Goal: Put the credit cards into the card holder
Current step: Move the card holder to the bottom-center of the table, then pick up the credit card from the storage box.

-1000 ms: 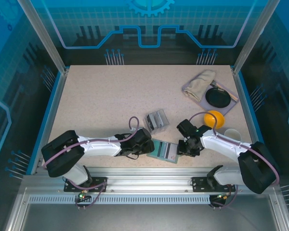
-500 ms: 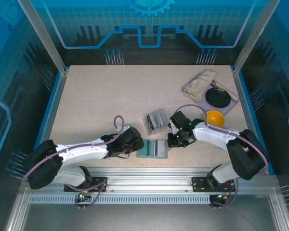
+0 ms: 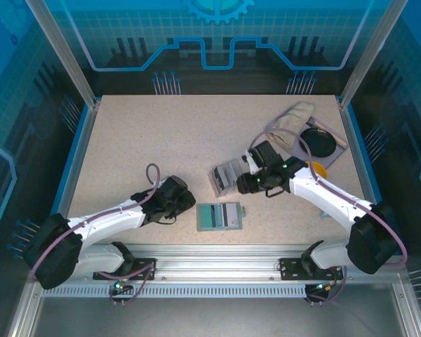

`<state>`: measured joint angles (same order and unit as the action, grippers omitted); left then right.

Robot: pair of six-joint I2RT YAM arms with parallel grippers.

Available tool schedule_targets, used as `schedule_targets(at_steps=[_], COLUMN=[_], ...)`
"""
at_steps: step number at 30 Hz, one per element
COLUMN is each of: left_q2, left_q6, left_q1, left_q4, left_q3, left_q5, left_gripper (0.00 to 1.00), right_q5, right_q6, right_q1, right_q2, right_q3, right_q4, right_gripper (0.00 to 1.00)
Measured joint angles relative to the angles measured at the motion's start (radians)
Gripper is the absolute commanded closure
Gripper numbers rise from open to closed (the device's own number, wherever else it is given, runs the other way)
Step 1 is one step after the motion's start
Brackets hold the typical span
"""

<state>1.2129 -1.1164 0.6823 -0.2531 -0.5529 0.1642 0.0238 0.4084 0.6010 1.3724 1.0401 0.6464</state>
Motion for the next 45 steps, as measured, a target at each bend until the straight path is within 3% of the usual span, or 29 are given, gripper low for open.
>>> schedule_targets(at_steps=[8,18,26,34,45], left_q2=[0.01,0.052,0.052,0.042,0.035], left_q6=[0.033,0.047,0.046,0.046,0.046], left_q1=[-0.115,-0.138,-0.151,-0.156,-0.156], left_q4=[0.064,0.08,0.08,0.082,0.083], left_q3=[-0.001,-0.003,-0.003,-0.003,-0.003], left_q5=[-0.12,-0.181,-0.181,-0.181,-0.181], left_gripper=[0.4,0.38,0.37,0.37,0.36], right_q5=[-0.116,-0.351,-0.497,-0.548,-0.621], right_q6=[-0.036,-0.078,-0.097,-0.1,-0.1], right_q1=[0.122,0.2,0.232,0.238,0.246], right_q2=[0.319,0.605,0.679,0.717,0.715], right_q3=[0.317,0.505,0.575,0.592,0.592], right_q4=[0.034,0.146,0.2,0.222,0.237], right_gripper=[0.66,0.64,0.6,0.54,0.58])
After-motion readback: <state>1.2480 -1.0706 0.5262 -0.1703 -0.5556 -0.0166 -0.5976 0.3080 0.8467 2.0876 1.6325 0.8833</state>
